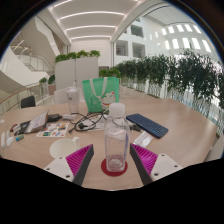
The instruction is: Pour water
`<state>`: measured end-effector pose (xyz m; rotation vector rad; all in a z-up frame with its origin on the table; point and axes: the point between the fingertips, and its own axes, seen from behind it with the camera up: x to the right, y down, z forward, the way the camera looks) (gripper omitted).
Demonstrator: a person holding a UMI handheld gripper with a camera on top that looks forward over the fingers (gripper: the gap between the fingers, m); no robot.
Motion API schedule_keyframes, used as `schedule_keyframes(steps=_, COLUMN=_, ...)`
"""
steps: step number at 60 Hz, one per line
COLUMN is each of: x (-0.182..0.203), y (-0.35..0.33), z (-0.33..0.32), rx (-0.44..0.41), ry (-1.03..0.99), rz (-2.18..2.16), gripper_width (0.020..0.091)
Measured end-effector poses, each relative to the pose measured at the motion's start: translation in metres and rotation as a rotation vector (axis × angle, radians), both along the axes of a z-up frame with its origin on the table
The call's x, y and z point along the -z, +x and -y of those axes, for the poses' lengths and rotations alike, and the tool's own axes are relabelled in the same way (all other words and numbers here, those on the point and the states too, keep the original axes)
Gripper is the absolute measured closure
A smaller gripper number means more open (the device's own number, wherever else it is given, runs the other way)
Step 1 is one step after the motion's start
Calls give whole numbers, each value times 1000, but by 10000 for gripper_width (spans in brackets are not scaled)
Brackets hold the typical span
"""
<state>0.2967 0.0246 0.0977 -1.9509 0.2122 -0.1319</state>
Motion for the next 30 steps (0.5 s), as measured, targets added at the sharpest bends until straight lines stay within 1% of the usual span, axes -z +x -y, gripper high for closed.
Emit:
schedule_keyframes(steps=5, x=-11, y=-13, z=39, rx=15, ry=-36, rz=12, gripper_width=279)
schedule_keyframes(steps=9, x=-28, y=-26, z=71, rx=18, ry=-36, rz=15, gripper_width=274)
schedule_keyframes(steps=13, x=-48, y=-39, z=99, rx=42, ry=-19, rz=7, gripper_width=277)
schedule_keyframes(steps=18, x=-60, y=-59, z=137, rx=64, ry=-36, rz=-15, gripper_width=276)
schedule_keyframes(steps=23, x=-84, y=-81, z=169, rx=88, ry=-28, rz=-32, gripper_width=275)
schedule_keyframes(steps=30, x=-116, y=-119, z=221, rx=98, ry=-35, rz=-22, gripper_width=276)
